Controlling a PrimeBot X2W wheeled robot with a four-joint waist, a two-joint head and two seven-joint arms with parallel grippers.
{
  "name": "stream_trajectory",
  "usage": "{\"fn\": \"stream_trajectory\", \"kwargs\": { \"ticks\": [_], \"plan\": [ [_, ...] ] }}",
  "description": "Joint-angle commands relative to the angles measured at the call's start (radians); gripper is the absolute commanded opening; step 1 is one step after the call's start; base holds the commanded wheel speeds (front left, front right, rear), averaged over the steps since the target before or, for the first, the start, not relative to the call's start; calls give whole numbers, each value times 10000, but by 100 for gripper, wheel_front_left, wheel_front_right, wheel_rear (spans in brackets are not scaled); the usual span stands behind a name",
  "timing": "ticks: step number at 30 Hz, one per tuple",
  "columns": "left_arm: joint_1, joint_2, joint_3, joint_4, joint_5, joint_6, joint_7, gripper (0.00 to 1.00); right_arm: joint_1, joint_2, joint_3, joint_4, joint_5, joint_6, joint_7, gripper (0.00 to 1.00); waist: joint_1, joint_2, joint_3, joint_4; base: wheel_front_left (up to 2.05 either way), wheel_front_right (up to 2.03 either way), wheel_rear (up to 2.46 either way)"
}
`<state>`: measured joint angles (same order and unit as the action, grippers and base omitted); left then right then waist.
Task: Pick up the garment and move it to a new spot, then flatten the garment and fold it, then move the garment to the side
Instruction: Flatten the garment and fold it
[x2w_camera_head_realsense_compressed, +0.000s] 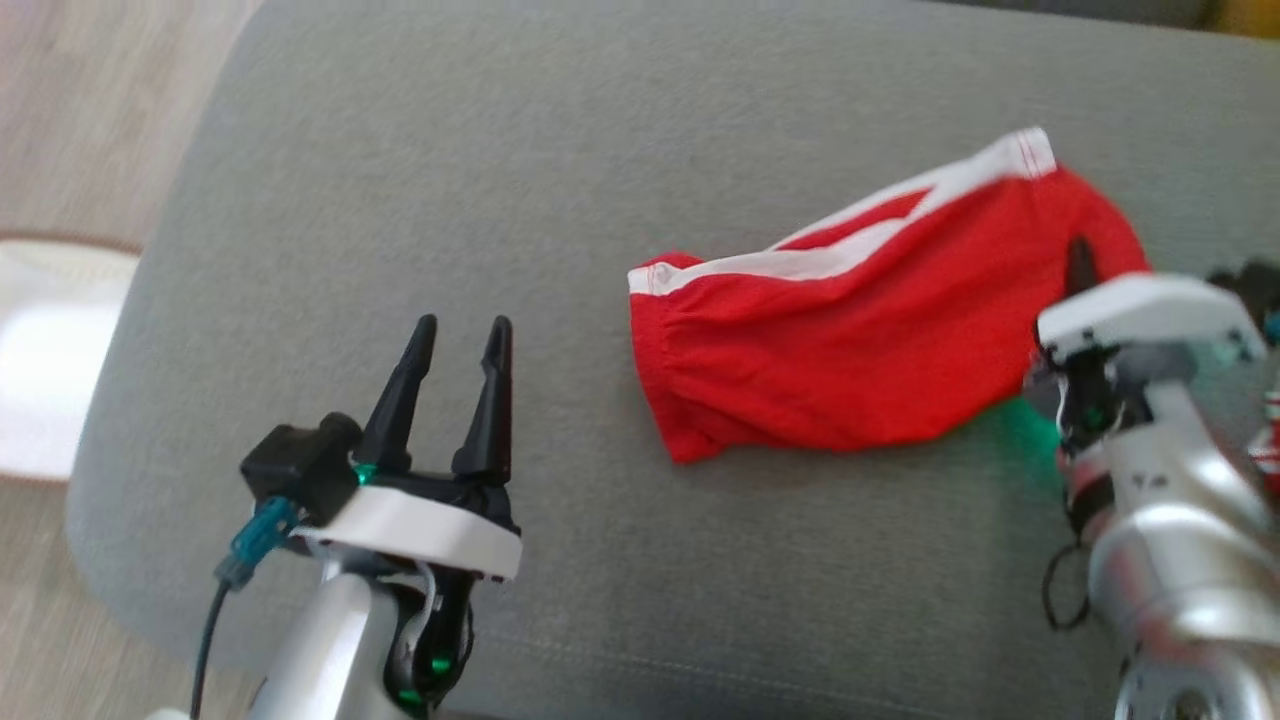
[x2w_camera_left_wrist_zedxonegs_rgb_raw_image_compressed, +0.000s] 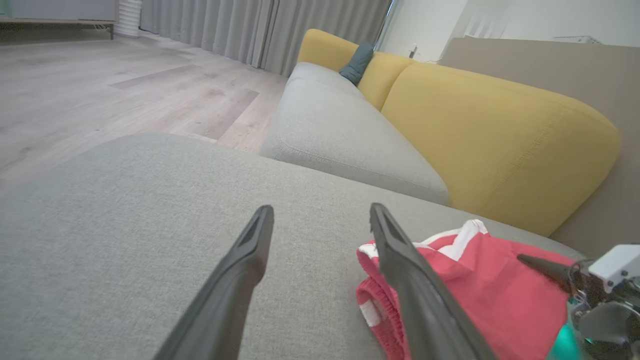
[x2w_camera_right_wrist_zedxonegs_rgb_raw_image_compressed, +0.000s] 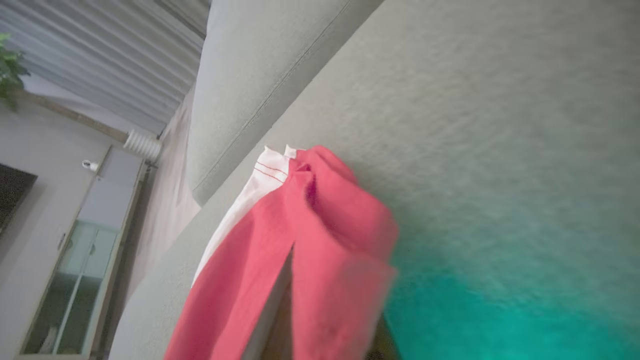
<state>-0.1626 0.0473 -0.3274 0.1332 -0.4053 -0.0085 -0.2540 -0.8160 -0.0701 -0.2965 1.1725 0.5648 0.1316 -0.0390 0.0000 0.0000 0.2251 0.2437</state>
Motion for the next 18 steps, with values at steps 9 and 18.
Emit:
{"fn": "stream_trajectory", "kwargs": {
  "ticks": [9, 18],
  "plan": [
    [479, 30, 493, -217, 203, 13, -78, 100, 2131, 197, 1445, -1066, 2339, -9, -1095, 0, 0, 0, -1295, -1191, 0, 0, 0],
    [1000, 30, 575, -174, 314, -16, -78, 100, 3433, 198, 2857, -1814, 4136, -9, -1589, 0, 0, 0, -1753, -1388, 0, 0, 0]
  ]
}}
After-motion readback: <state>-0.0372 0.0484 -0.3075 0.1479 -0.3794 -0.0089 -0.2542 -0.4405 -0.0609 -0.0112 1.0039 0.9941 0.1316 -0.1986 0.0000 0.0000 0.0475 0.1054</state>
